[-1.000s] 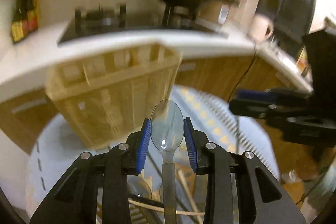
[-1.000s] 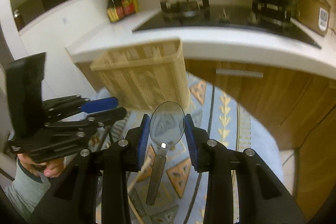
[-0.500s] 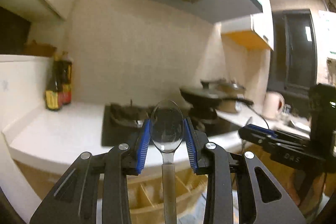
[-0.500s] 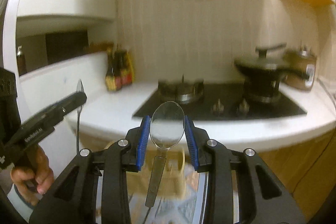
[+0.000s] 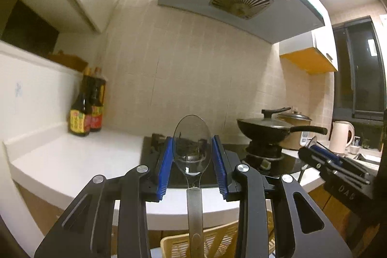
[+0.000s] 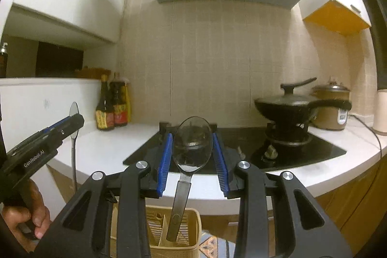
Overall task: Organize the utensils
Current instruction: 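Carry both clear spoons to the beige basket and open both tools inside it, then move both open tools back down toward the utensils on the table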
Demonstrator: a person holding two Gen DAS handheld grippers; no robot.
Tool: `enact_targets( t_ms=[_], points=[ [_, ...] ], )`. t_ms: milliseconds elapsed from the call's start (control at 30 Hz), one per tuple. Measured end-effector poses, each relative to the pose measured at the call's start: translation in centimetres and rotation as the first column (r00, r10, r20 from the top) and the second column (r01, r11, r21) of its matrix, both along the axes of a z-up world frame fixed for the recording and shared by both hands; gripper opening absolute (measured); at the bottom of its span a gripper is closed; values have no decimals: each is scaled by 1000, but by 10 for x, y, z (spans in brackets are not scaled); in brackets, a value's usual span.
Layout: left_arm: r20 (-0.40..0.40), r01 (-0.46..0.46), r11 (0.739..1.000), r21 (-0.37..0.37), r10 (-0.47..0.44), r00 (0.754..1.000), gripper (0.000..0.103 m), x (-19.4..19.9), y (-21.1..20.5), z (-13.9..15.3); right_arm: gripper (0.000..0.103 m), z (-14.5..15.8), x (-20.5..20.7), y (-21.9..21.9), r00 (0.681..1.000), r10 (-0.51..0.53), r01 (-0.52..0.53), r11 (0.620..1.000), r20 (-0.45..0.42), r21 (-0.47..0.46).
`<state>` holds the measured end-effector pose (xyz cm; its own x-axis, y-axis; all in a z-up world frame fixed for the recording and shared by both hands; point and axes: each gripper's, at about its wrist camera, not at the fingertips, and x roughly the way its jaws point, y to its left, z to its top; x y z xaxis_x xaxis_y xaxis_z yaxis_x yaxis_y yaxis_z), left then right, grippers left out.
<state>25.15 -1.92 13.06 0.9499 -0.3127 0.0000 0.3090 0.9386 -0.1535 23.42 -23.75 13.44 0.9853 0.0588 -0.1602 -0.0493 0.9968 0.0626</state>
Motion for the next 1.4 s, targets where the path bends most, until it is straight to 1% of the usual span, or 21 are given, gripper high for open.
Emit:
enact_targets(
  t_ms=[200,300,400,433,500,533,567,633,667,800,933,1000,1100,1200,1233,1267,1333,1400],
  points=[
    [-38,16,1000,22,-16,999,31,8,0,-18,31,-23,12,7,998,-5,4,1000,-60,-19],
    [-77,38,999,17,-37,996,31,11,3,-25,31,-32,16,1,994,4,-2,1000,-111,18],
    [-130,75,997,1,-74,989,31,12,8,-29,31,-39,17,-7,985,34,-25,998,-170,56],
    [-142,81,997,-2,-81,987,31,12,9,-30,31,-41,18,-9,978,57,-42,996,-199,77],
    [-173,107,994,-14,-108,979,35,9,13,-30,32,-43,17,-13,965,97,-70,991,-245,114],
    [-192,121,992,-19,-122,974,43,7,15,-29,32,-44,15,-15,956,116,-82,987,-268,136],
    [-207,132,991,-23,-134,969,48,6,16,-29,36,-44,13,-17,950,129,-90,985,-283,148],
    [-239,160,986,-37,-164,957,49,0,21,-26,44,-44,8,-19,935,164,-112,978,-315,178],
    [-252,165,985,-42,-171,953,49,-3,24,-25,45,-43,3,-20,929,176,-119,975,-325,188],
    [-340,177,982,-61,-187,922,49,-21,43,-20,45,-38,-18,-19,909,204,-142,972,-364,189],
    [-423,160,987,-33,-159,892,49,-47,64,-17,45,-35,-40,-17,870,244,-172,964,-428,201],
    [-472,137,991,-2,-122,873,49,-66,76,-17,45,-33,-51,-14,849,264,-186,960,-457,210],
    [-522,115,993,22,-87,849,49,-88,92,-20,45,-34,-63,-9,815,298,-213,952,-497,222],
    [-573,95,995,40,-55,818,49,-109,107,-31,45,-37,-79,3,789,313,-245,950,-528,196],
    [-594,85,995,52,-37,803,49,-114,111,-36,45,-38,-82,8,779,314,-255,949,-543,184],
    [-628,79,995,64,-21,778,49,-121,115,-46,45,-41,-85,13,766,318,-266,948,-558,176],
    [-677,79,994,71,-11,736,49,-129,121,-60,45,-45,-89,22,739,338,-291,940,-583,176],
    [-731,83,994,75,-2,683,49,-136,126,-79,45,-52,-93,33,707,343,-311,936,-618,164]
  ],
)
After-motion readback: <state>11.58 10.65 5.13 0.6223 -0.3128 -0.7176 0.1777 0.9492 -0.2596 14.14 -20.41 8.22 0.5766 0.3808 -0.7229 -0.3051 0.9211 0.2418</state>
